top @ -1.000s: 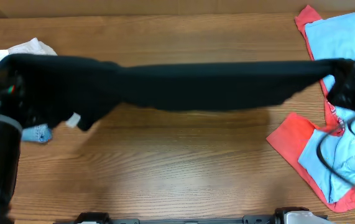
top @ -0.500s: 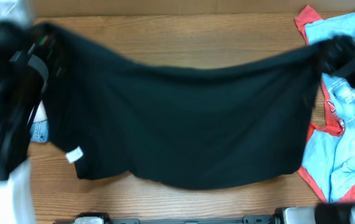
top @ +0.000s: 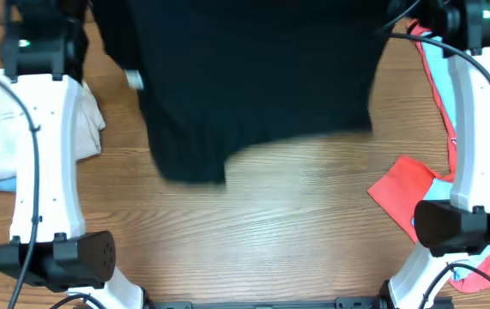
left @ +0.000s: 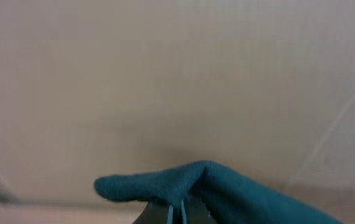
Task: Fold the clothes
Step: 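Lay the black garment flat and pull both grippers toward the front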
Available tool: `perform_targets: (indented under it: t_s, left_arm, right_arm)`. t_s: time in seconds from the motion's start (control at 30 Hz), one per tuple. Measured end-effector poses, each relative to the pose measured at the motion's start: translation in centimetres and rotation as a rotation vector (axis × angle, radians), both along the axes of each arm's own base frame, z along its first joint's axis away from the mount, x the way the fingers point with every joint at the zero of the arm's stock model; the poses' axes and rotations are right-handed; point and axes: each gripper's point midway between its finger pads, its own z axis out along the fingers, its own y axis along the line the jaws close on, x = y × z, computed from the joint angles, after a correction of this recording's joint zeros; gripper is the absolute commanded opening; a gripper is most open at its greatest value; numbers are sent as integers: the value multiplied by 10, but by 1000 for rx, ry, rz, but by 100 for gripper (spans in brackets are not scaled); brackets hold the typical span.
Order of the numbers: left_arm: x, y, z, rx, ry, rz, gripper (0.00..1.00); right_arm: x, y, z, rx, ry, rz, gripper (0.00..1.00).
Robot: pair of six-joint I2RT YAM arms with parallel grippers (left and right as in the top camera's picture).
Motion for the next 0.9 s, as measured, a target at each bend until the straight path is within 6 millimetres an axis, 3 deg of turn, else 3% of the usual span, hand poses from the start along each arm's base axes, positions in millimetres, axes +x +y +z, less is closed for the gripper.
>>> perform_targets:
  t_s: [0.1, 0.2, 0.27, 0.33, 0.43, 0.5, 0.53, 0.57, 0.67, 0.77, 0.83, 0.9]
  left_arm:
    - [-26, 1, 63, 5, -121, -17, 4]
    - [-64, -9, 101, 6, -162, -66, 4]
    - [-90, -19, 101, 0, -109, -117, 4]
    - [-107, -28, 80, -19, 3, -159, 4]
    - [-118, -40, 16, -65, 263, -206, 4]
    - [-114, -51, -39, -94, 462, -235, 4]
    - [-109, -57, -81, -106, 604, -250, 4]
    - [-108, -59, -99, -112, 663, -256, 4]
    - [-100, -73, -198, -138, 977, -280, 4]
    - [-108, -84, -280, -140, 1226, -304, 4]
    - [-120, -90, -317, -136, 1344, -319, 4]
    - [-136, -96, -339, -129, 1436, -335, 4]
  right_arm:
    - [-14, -3, 38, -3, -84, -10, 4]
    - [-39, -11, 56, -8, -89, -30, 4]
    - [-52, -19, 51, -14, -48, -46, 4]
    - [-63, -28, 36, -22, 26, -71, 4]
    - [-70, -38, 3, -31, 146, -97, 4]
    - [-74, -41, -28, -36, 254, -103, 4]
    - [-75, -41, -47, -37, 317, -104, 4]
    - [-76, -42, -58, -39, 349, -104, 4]
    - [-83, -41, -110, -43, 505, -97, 4]
    - [-96, -38, -159, -32, 646, -83, 4]
    - [-105, -35, -191, -18, 726, -71, 4]
    - [-117, -33, -218, -9, 800, -64, 4]
